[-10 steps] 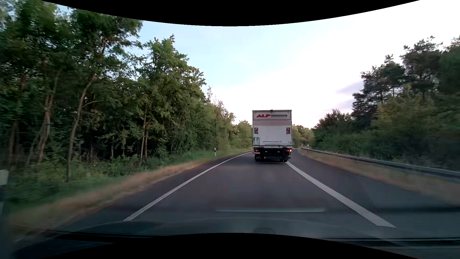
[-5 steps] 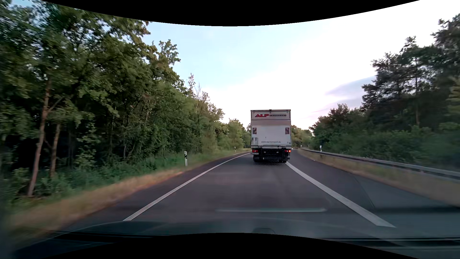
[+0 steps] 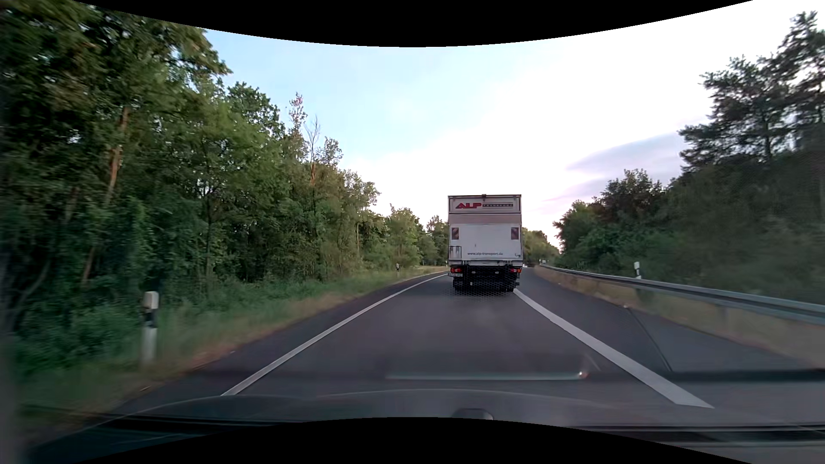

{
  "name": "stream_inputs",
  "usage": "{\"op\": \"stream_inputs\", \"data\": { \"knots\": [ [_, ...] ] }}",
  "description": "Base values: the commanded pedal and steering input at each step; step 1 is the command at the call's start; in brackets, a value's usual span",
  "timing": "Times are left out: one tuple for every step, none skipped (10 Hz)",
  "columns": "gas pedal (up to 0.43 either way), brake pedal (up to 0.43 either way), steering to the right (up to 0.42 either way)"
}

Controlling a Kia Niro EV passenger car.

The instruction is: Follow the waypoints while adhering to traffic rules and regulations

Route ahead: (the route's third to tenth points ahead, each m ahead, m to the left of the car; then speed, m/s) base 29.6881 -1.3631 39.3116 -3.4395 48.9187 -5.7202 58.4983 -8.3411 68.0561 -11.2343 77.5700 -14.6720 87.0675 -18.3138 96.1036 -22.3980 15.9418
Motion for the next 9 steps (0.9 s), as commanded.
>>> {"op": "stream_inputs", "data": {
  "knots": [
    [0.059,0.000,0.025],
    [0.059,0.000,0.026],
    [0.059,0.000,0.026],
    [0.059,0.000,0.027],
    [0.059,0.000,0.026],
    [0.059,0.000,0.026],
    [0.059,0.000,0.026],
    [0.059,0.000,0.026],
    [0.059,0.000,0.026]
  ]
}}
